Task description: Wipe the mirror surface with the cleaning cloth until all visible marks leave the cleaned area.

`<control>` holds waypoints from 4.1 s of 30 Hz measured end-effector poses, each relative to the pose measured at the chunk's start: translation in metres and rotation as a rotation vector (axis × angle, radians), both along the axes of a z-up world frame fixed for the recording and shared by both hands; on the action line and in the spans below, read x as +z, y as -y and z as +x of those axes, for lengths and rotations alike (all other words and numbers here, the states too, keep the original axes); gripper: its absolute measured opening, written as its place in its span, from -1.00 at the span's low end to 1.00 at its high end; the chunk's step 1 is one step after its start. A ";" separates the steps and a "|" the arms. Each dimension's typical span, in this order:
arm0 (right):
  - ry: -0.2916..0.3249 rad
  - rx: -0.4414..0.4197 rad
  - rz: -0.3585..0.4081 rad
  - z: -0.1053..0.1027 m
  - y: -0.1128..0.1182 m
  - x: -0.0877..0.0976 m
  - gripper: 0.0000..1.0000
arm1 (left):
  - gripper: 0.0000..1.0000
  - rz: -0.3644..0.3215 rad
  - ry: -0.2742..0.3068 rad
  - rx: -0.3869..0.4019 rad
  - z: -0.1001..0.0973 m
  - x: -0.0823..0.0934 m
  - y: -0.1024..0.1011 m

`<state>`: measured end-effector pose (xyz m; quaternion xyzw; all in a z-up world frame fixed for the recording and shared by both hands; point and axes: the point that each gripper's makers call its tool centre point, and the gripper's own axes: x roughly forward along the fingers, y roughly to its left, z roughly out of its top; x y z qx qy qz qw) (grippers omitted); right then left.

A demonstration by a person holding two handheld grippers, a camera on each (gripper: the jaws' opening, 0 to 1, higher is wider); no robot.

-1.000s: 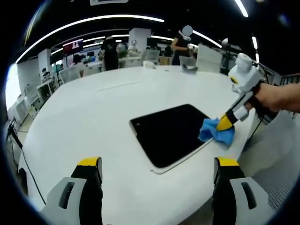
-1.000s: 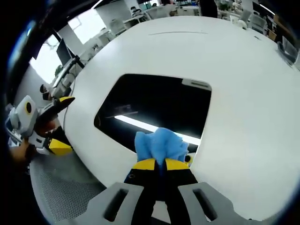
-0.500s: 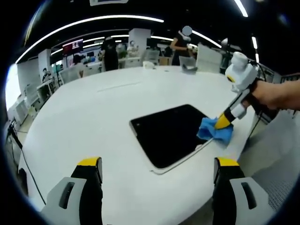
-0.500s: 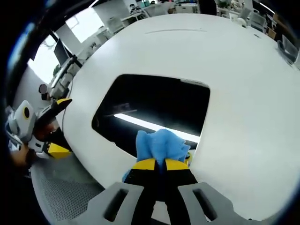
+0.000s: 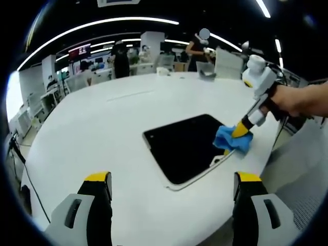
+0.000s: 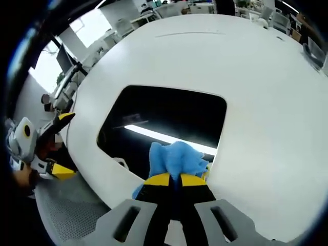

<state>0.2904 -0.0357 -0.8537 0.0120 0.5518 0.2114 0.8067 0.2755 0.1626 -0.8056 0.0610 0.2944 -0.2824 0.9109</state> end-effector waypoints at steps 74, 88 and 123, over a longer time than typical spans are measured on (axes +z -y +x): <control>0.028 -0.020 -0.071 0.088 0.014 -0.003 -1.00 | 0.99 -0.020 -0.020 0.025 0.001 -0.003 -0.002; 0.033 -0.022 -0.083 0.100 0.014 0.002 -1.00 | 0.99 -0.020 -0.022 0.028 0.002 -0.003 -0.003; 0.077 -0.006 -0.102 0.124 0.019 0.011 -1.00 | 0.99 -0.020 -0.029 0.033 0.002 -0.004 -0.004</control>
